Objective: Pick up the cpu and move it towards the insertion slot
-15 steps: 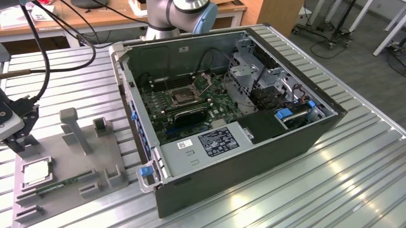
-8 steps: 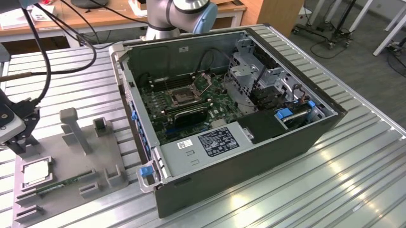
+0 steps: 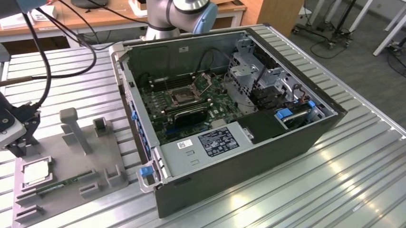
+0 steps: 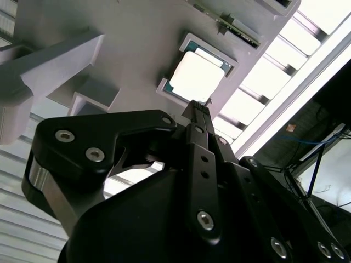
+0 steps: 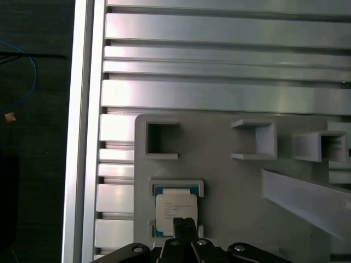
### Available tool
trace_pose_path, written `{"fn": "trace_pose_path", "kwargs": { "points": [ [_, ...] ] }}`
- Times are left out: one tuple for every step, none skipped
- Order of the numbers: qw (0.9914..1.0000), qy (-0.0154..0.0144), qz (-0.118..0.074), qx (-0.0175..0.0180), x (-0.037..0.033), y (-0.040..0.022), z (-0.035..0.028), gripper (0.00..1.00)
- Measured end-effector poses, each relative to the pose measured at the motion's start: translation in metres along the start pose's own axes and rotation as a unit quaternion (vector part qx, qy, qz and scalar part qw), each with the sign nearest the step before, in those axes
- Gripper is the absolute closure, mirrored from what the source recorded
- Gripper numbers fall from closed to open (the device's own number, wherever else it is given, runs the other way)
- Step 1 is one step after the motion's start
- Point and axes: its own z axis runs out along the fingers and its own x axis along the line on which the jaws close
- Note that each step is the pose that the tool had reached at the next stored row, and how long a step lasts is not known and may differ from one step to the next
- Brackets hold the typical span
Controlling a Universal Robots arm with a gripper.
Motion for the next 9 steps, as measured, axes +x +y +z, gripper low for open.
{"fn": "trace_pose_path", "kwargs": {
  "points": [
    [1.0,0.0,0.0,0.0,0.0004,-0.0001,0.0013,0.89],
    [1.0,-0.0001,0.0,0.0,0.0008,-0.0001,0.0024,0.89],
    [1.0,0.0,0.0,0.0,0.0011,-0.0002,0.0035,0.89],
    [1.0,0.0,0.0,0.0001,0.0014,-0.0003,0.0043,0.89],
    [1.0,0.0,0.0,0.0001,0.0015,-0.0003,0.0048,0.89],
    [1.0,0.0,0.0,0.0001,0.0016,-0.0004,0.0053,0.89],
    [1.0,0.0,0.0,0.0001,0.0016,-0.0004,0.0057,0.89],
    [1.0,0.0,0.0,0.0001,0.0017,-0.0004,0.006,0.89],
    [1.0,0.0,0.0,0.0001,0.0017,-0.0004,0.0063,0.89]
  ]
}}
